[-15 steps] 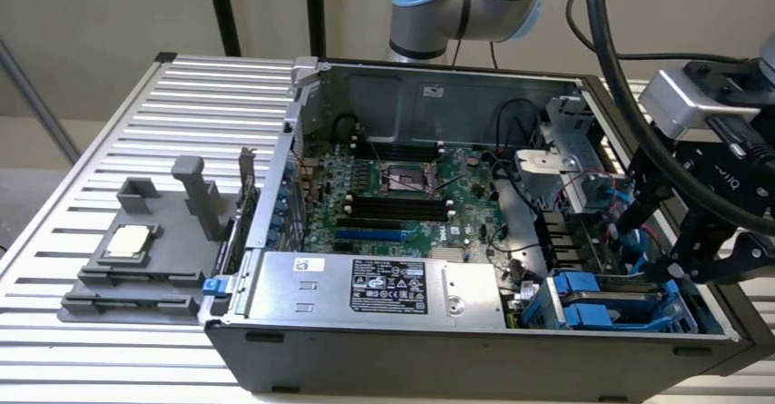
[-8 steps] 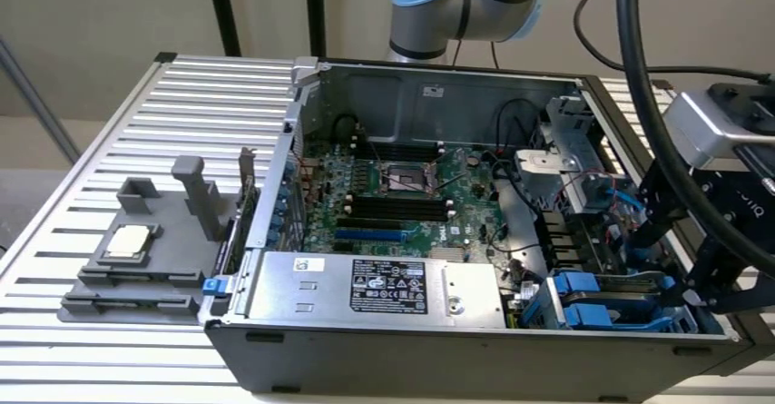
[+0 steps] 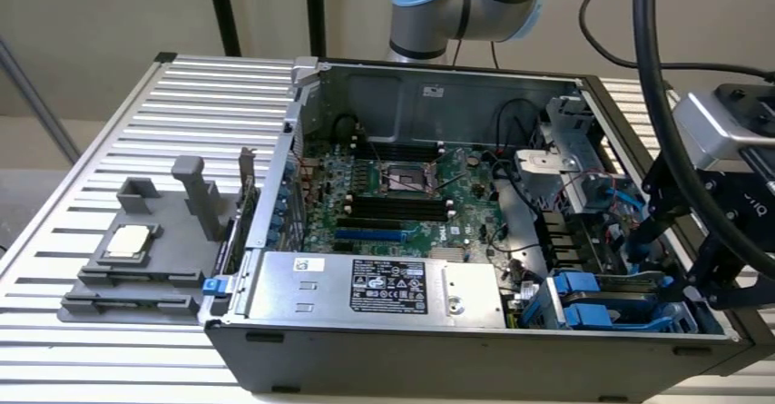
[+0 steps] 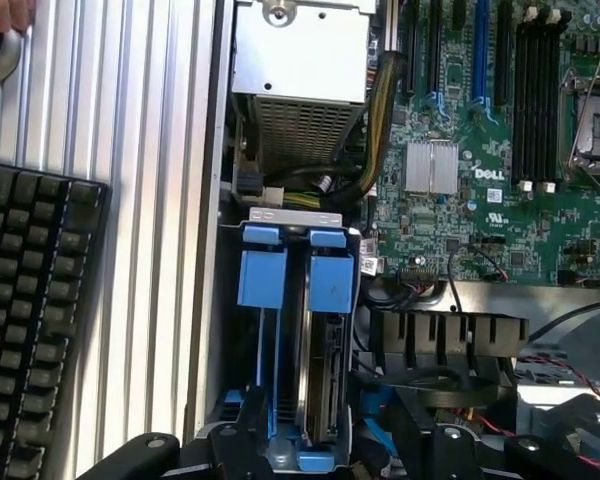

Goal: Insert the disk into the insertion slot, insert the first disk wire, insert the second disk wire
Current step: 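Insert the first disk wire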

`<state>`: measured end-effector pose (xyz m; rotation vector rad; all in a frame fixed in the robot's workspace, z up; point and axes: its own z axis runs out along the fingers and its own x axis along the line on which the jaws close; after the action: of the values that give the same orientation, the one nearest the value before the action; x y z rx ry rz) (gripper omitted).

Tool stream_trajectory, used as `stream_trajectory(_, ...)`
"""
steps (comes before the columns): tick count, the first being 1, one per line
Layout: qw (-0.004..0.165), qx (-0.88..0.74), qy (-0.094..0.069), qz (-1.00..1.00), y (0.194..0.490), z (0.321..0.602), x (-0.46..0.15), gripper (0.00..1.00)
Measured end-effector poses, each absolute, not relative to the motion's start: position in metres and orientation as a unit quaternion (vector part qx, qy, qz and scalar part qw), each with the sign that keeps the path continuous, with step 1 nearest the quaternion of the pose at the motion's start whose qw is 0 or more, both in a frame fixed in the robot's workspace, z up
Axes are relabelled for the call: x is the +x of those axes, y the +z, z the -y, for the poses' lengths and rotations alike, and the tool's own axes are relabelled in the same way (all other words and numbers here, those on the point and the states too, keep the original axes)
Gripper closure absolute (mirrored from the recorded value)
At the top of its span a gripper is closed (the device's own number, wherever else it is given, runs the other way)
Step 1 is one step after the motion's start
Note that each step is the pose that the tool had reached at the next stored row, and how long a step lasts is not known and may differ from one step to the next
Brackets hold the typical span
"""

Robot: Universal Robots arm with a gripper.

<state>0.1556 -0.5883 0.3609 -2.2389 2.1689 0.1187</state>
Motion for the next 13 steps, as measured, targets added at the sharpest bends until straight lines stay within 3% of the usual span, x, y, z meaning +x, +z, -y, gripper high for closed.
stream_trajectory(7,0.011,-0.718,0.038,-0.695,0.360,0.560,0.153,0.39)
stream_trajectory(13,0.011,-0.719,0.038,-0.694,0.360,0.559,0.146,0.39)
